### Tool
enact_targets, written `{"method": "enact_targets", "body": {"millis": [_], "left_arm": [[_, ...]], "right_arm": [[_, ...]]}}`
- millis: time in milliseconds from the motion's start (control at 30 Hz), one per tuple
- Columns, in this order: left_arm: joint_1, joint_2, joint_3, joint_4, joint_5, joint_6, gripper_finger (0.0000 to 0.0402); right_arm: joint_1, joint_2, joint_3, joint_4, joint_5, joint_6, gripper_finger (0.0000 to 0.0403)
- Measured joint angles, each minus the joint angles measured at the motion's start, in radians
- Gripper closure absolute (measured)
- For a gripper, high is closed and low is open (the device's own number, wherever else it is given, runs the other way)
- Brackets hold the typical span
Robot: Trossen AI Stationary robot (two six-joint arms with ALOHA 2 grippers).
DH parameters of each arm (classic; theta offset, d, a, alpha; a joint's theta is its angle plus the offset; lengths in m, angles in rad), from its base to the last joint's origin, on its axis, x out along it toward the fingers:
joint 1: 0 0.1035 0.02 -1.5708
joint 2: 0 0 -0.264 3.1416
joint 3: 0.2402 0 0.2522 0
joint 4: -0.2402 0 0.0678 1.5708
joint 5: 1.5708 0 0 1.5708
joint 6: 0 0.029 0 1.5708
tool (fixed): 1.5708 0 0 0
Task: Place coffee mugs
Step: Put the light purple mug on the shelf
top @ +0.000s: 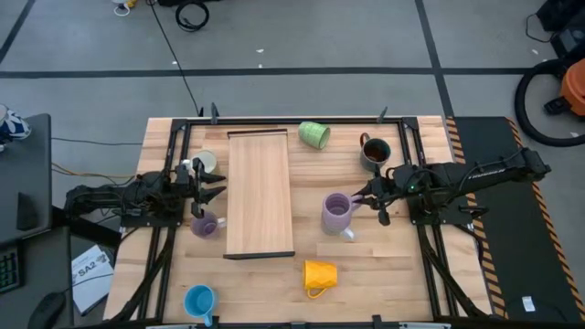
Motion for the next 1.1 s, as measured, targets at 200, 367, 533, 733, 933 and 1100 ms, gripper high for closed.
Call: {"method": "enact_targets", "body": {"millis": [200, 367, 533, 733, 933, 1100], "left_arm": [[0.0, 0.0, 0.0, 0.0, 0.0, 0.0, 0.0246], [0.0, 0.0, 0.0, 0.0, 0.0, 0.0, 0.0246], [0.0, 0.0, 0.0, 0.0, 0.0, 0.0, 0.0246], [0.0, 0.0, 0.0, 0.0, 0.0, 0.0, 0.0246], [0.0, 0.0, 0.0, 0.0, 0.0, 0.0, 0.0246], [0.0, 0.0, 0.0, 0.0, 0.0, 0.0, 0.0246]], "right_arm": [[0.0, 0.001, -0.001, 0.023, 0.002, -0.006, 0.0339], [0.0, 0.0, -0.001, 0.037, 0.004, -0.005, 0.0346], [0.0, -0.015, -0.001, 0.044, 0.005, -0.005, 0.0347], [0.0, -0.021, 0.053, 0.05, 0.009, -0.012, 0.0349], [0.0, -0.019, 0.125, 0.049, 0.017, -0.058, 0.0352], [-0.001, -0.015, 0.178, 0.065, 0.044, -0.061, 0.0352]]}}
